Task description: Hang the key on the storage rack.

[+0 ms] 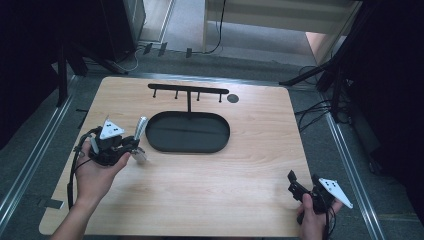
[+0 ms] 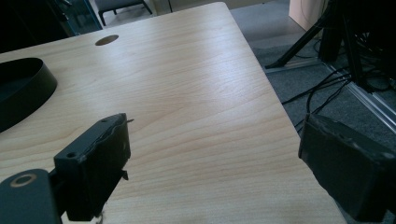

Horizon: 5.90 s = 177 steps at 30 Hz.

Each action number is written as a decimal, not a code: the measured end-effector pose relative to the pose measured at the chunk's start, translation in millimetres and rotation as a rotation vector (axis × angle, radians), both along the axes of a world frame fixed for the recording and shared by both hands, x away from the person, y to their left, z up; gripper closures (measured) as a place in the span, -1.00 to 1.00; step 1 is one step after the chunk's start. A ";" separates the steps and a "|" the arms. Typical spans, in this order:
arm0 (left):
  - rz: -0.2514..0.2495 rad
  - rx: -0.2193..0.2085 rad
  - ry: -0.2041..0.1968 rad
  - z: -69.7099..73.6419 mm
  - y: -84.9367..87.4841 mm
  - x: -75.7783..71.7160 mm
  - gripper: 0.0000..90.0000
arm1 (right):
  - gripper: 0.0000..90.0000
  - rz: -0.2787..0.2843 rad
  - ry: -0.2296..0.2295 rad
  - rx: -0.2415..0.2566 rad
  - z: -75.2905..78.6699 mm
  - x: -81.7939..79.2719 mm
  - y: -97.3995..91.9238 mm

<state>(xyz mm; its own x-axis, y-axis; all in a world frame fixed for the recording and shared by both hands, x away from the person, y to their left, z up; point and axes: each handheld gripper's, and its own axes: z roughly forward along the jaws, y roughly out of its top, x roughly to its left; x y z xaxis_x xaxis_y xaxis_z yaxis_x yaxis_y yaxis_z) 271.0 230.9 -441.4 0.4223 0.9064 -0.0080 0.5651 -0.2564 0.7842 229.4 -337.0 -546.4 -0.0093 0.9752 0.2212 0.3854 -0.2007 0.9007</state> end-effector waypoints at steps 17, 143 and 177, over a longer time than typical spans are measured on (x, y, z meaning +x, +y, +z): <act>-0.006 -0.114 -0.152 11.1 -3.3 2.0 0.68 | -0.81 0.001 -0.002 -0.003 -0.1 0.1 -0.2; 0.009 -0.609 -0.053 -26.9 -43.2 118.8 0.39 | -0.81 0.010 0.001 0.014 -0.4 1.8 -1.5; 0.030 -0.416 -0.193 -19.6 -7.6 49.3 -0.97 | -0.81 0.013 0.003 0.002 -0.2 2.1 -0.1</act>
<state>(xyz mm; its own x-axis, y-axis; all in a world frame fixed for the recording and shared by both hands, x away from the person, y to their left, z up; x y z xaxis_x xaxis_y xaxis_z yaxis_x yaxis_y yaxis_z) 320.3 223.3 -461.1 0.4257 0.8546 -0.2975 0.4013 0.1163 0.9085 231.4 -337.0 -546.5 -0.0213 0.9746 0.2229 0.3909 -0.1971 0.8991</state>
